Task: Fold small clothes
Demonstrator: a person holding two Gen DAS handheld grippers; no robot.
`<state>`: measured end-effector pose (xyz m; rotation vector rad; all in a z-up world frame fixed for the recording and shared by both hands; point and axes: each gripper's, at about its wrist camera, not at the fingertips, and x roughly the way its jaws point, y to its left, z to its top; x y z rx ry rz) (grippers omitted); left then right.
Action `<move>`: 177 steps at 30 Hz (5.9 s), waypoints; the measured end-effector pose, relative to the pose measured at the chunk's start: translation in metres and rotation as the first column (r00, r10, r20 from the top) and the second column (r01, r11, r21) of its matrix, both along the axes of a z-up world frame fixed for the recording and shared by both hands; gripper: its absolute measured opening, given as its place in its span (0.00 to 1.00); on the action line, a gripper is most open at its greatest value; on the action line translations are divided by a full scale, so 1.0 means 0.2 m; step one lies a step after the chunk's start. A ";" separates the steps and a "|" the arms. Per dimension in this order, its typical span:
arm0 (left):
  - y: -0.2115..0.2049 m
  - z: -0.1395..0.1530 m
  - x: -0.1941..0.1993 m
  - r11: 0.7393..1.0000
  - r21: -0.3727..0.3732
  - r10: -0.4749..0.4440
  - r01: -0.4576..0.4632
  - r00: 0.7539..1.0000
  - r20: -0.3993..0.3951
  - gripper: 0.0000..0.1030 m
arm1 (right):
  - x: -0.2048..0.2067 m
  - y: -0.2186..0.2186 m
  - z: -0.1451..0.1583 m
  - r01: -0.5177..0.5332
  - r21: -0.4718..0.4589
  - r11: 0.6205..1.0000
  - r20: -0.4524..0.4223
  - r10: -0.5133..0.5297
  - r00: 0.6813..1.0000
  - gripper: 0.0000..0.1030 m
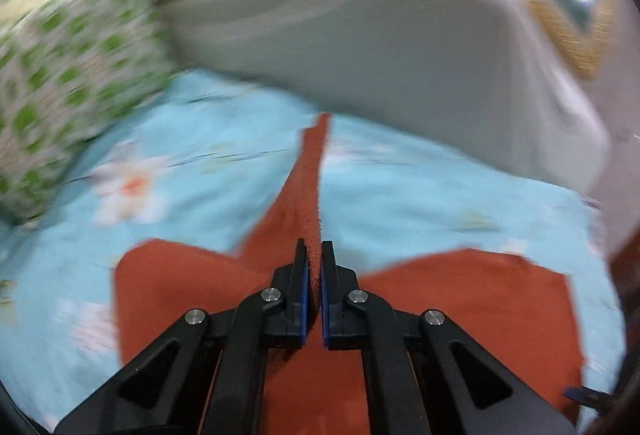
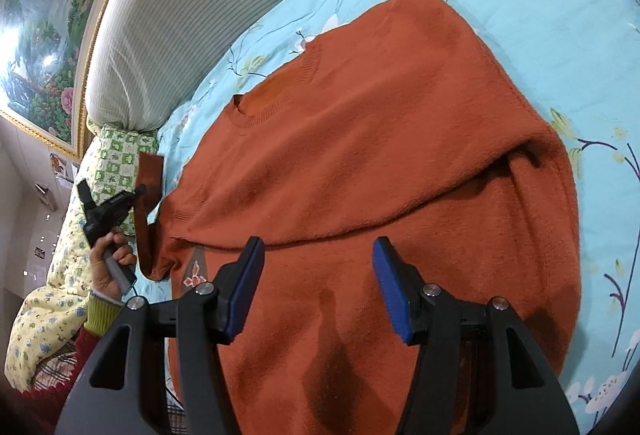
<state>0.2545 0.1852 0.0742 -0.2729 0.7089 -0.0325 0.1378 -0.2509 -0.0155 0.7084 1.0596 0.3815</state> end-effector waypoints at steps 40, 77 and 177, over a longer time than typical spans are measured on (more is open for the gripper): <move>-0.22 -0.47 -0.75 0.992 0.071 0.112 -0.101 0.977 -0.182 0.62 | 0.55 0.15 -0.08 0.080 0.028 0.996 -0.019 -0.080 0.997 0.47; 0.03 -0.45 -0.87 0.970 -0.107 0.190 -0.218 0.955 -0.227 0.66 | -0.07 -0.37 0.10 0.152 -0.210 0.966 0.051 -0.144 0.988 0.14; -0.17 -0.11 -0.39 0.907 -0.377 -0.141 0.188 0.979 0.150 0.06 | 0.25 -0.55 0.14 -0.019 0.276 0.961 0.256 -0.055 0.965 0.08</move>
